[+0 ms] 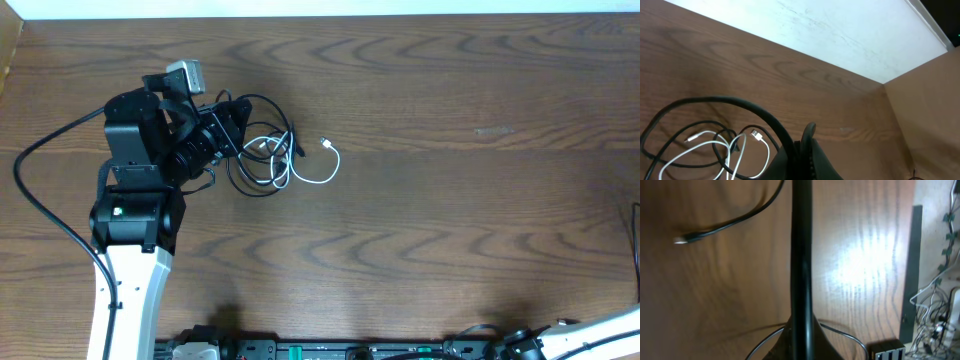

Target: Untangle cables

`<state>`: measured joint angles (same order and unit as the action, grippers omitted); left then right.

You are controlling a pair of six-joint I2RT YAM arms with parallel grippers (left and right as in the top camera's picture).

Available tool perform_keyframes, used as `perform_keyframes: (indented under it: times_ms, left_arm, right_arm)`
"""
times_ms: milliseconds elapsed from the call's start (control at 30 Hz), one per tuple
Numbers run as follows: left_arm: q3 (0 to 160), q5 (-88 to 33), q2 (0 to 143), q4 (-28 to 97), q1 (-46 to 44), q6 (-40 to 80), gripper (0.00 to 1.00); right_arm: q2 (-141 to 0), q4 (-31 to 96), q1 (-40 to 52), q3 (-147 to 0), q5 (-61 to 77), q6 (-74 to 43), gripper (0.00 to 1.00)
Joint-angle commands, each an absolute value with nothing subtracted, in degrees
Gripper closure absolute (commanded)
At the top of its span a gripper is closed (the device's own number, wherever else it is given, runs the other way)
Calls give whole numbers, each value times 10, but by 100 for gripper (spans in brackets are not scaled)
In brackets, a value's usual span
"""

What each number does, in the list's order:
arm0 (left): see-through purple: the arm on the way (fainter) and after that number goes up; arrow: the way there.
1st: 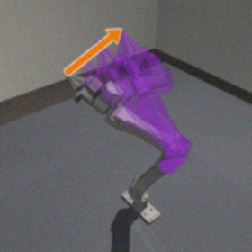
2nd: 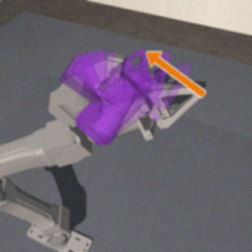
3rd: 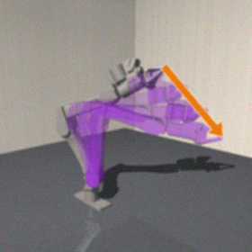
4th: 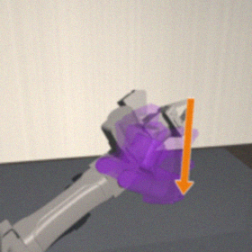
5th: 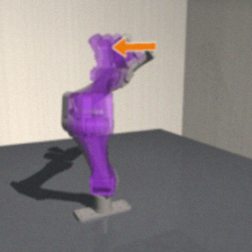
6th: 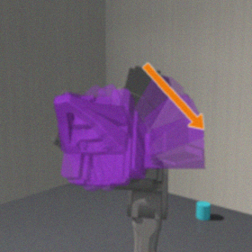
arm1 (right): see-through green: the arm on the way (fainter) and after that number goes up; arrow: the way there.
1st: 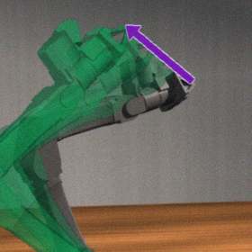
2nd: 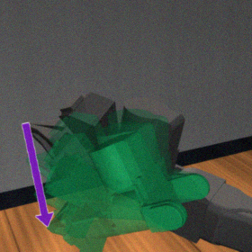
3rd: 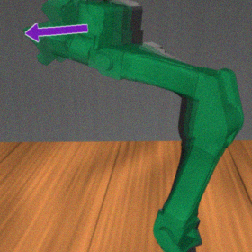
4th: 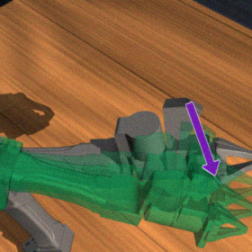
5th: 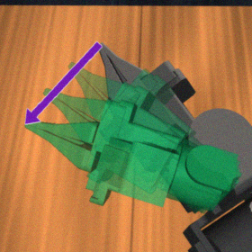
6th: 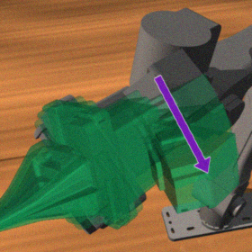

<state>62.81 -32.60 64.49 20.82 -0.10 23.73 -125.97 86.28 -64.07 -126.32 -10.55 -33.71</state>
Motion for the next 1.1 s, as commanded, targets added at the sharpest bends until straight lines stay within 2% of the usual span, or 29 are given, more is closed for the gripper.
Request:
perform_keyframes:
  times_ms: [0, 600, 1067]
  left_arm:
    - [636, -339, 634, 207, -1, 230, 92]
    - [636, -359, 634, 208, -1, 230, 92]
    - [636, -369, 616, 207, -1, 232, 92]
  right_arm:
    - [-1255, 863, -656, -1263, -103, -347, 99]
    - [-1257, 840, -629, -1237, -97, -332, 99]
    - [-1257, 662, -630, -986, -100, -334, 99]
